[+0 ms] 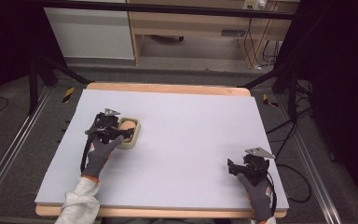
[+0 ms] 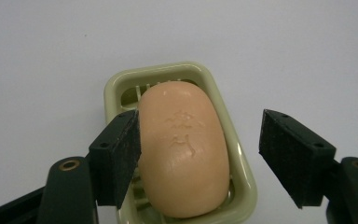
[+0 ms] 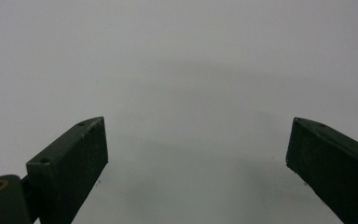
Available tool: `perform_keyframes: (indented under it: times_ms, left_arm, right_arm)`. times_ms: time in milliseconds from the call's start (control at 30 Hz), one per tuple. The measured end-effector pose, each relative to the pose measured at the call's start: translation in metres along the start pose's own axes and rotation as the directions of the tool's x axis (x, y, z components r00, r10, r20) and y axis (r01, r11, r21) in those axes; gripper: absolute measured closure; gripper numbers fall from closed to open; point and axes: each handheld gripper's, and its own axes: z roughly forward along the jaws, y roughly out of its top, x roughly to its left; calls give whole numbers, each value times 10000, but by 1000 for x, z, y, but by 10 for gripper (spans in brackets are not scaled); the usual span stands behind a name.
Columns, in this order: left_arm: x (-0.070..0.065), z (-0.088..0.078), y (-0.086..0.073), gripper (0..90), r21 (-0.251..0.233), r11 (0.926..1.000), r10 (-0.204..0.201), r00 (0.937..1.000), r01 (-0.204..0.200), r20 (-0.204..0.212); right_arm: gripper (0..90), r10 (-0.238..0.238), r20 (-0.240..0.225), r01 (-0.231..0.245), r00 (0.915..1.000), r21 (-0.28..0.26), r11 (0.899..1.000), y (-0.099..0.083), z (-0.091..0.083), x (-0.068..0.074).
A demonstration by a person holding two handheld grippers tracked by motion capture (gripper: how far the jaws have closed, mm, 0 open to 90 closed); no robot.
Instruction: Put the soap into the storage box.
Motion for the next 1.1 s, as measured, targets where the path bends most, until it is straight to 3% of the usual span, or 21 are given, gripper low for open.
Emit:
perform_keyframes:
  times_ms: [333, 633, 867, 1100]
  left_arm:
    - [-7, -23, -14, 265, -470, 9979, 450, 9990, -446, 67]
    - [-11, -40, -32, 238, -950, 9948, 358, 9994, -357, -15]
    - [-9, -45, -48, 217, -682, 9959, 599, 9982, -597, 13]
    - [-6, -51, -70, 216, -566, 9971, 507, 9986, -515, -162]
  right_arm:
    - [58, 72, 53, -72, 10000, -40, 10000, 0, -2, -2]
    - [56, 2, 251, 1, 9997, -99, 10000, -2, -6, -6]
    - [55, 215, 280, -214, 9994, -42, 9998, -3, -8, -9]
    - [55, 195, 378, -197, 9991, 34, 9998, -4, -8, -11]
